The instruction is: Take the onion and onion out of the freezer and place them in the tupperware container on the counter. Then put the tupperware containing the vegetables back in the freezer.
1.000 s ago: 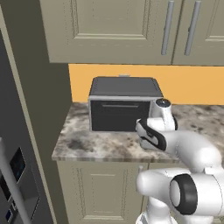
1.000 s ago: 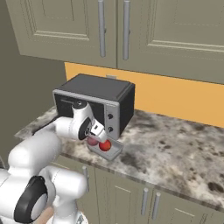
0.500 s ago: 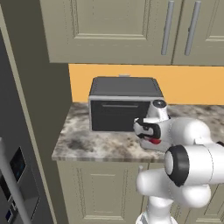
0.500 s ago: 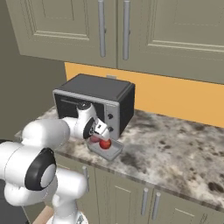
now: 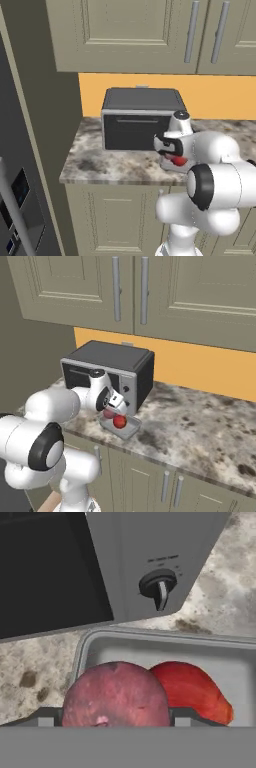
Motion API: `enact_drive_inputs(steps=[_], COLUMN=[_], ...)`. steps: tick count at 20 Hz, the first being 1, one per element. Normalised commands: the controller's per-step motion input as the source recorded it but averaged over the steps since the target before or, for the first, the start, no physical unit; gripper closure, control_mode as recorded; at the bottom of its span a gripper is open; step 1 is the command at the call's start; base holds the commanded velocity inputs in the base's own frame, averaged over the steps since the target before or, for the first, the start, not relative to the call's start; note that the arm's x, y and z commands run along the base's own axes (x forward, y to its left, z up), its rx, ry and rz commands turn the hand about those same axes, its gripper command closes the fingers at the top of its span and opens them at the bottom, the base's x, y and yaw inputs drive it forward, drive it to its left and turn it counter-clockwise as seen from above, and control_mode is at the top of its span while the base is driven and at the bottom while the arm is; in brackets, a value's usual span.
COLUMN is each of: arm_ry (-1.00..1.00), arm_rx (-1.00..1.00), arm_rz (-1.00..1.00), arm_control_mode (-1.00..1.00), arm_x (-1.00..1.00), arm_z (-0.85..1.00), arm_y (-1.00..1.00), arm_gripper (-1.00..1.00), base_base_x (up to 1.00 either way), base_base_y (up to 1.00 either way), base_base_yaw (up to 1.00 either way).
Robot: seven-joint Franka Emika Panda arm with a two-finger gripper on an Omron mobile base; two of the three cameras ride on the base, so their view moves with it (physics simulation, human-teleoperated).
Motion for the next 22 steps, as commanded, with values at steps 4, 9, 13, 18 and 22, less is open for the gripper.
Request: enact_drive_inputs(steps=[4,9,13,18,22], arm_ry=[0.00,0.00,-0.06,-0.12,-0.02], arm_rx=[-0.03,0.00,0.02,0.06,0.01], arm_rz=[0.00,0.00,0.01,0.00,0.00], arm_control_mode=[-1.00,-1.00,-1.00,-1.00,-1.00], arm_x=[-0.82,-0.17,-0.06,-0.32,-0.68], arm_z=[-0.08,-0.02,0.28,0.76,0.31], arm_y=[-0.27,-0.14,0.00,0.00,-0.31], arm_gripper=[-1.00,-1.00,-1.00,-1.00,-1.00], base_base_x=[0.00,0.00,0.00,0.00,0.00], base_base_y=[0.00,0.00,0.00,0.00,0.00], base_base_yaw=[0.00,0.00,0.00,0.00,0.00])
